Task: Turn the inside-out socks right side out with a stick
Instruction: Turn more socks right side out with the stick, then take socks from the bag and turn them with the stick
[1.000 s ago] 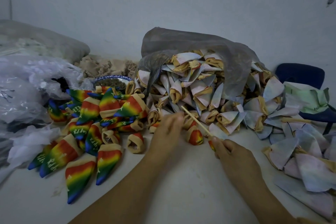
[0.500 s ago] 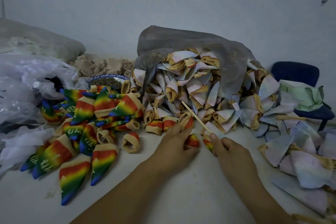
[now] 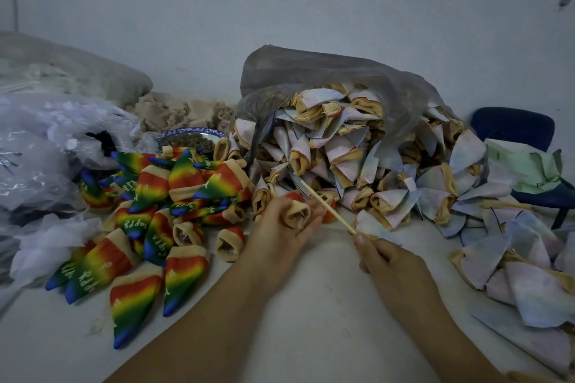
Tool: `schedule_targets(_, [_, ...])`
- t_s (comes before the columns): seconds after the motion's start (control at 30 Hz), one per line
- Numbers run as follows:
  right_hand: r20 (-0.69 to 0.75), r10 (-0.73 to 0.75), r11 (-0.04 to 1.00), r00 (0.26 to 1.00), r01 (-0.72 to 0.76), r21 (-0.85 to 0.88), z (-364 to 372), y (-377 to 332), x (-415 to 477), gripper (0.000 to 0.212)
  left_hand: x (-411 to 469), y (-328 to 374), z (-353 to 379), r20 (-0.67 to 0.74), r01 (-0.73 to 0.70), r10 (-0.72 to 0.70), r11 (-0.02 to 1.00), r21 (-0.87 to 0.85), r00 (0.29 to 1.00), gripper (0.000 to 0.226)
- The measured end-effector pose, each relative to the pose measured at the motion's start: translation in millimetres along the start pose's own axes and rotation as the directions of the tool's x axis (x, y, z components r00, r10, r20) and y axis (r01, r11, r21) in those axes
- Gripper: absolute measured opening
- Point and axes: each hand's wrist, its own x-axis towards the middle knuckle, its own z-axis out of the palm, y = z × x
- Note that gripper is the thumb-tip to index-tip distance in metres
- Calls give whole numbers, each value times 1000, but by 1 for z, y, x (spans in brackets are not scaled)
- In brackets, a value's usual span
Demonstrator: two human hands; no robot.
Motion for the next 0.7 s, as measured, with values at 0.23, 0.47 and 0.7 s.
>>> schedule_targets(0.23, [30,-37,998,999,39,-40,0,-3,-3,69,0,13,-6,21,25,-20,960,-280,1000,33])
schedule_targets(0.47, [38,-71,969,997,78,-235,-3,-3,-4,59,4,13,-9,28,9,1,937,-348,1000,48])
schedule_targets(0.7, [57,-66,959,996,79,-273,-4,-4,-5,56,9,9,-8,-100,-151,144,985,-77,985,27])
